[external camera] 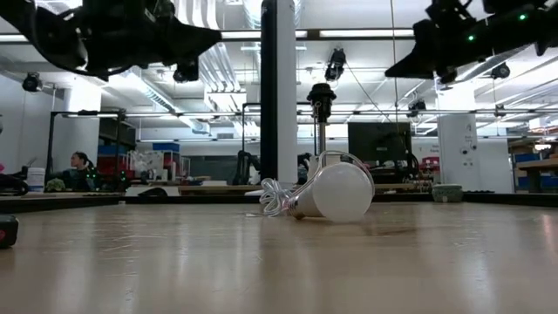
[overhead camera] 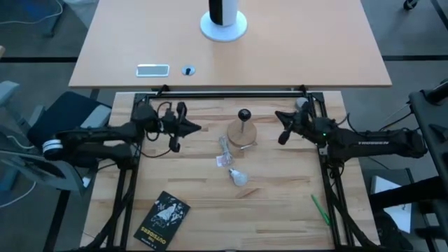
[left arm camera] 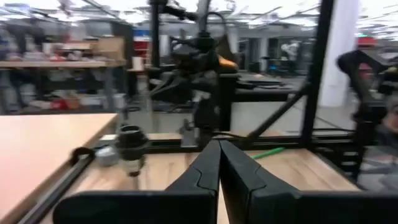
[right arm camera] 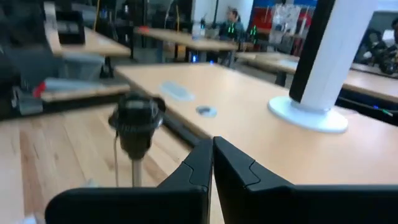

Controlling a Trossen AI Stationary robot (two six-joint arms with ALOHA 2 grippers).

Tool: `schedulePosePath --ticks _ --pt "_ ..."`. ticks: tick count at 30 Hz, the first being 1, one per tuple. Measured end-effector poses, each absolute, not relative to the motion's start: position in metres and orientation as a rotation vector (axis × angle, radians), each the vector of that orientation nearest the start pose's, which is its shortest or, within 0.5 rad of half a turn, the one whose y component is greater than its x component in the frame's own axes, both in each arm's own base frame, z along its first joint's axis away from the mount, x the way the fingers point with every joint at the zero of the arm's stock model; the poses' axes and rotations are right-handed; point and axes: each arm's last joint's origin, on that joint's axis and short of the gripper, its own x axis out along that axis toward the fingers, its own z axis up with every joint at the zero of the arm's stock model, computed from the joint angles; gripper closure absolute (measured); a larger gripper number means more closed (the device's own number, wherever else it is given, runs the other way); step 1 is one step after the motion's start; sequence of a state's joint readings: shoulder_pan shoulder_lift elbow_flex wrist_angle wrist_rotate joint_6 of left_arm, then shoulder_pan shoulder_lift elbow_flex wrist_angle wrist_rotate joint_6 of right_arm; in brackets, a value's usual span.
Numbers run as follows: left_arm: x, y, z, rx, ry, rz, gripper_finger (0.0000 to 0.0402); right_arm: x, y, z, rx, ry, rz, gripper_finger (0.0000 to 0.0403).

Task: Screw lightbulb
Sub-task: Insert the lightbulb into the lamp

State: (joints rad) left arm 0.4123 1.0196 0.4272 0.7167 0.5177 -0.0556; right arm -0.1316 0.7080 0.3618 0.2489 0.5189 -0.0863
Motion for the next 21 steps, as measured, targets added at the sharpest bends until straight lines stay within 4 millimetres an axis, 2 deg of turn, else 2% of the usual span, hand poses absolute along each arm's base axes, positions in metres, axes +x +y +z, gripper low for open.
schedulePosePath --ticks 4,9,16,21 --pt "0.210 0.071 0.251 -0.104 -0.075 -0.137 0.0401 0.167 -0.035 0.237 -0.119 0.233 -0.592 0.0394" --pt "0.227 0.078 0.255 -0.167 -0.056 -0.125 0.0401 0.174 -0.035 0.236 -0.119 0.260 -0.561 0.0394" --pt "0.258 0.088 0.262 -0.286 -0.018 -0.161 0.0401 0.174 -0.034 0.242 -0.079 0.336 -0.522 0.0394" --pt "0.290 0.076 0.251 -0.343 0.075 -0.264 0.0401 0.167 -0.028 0.243 -0.051 0.455 -0.364 0.0394"
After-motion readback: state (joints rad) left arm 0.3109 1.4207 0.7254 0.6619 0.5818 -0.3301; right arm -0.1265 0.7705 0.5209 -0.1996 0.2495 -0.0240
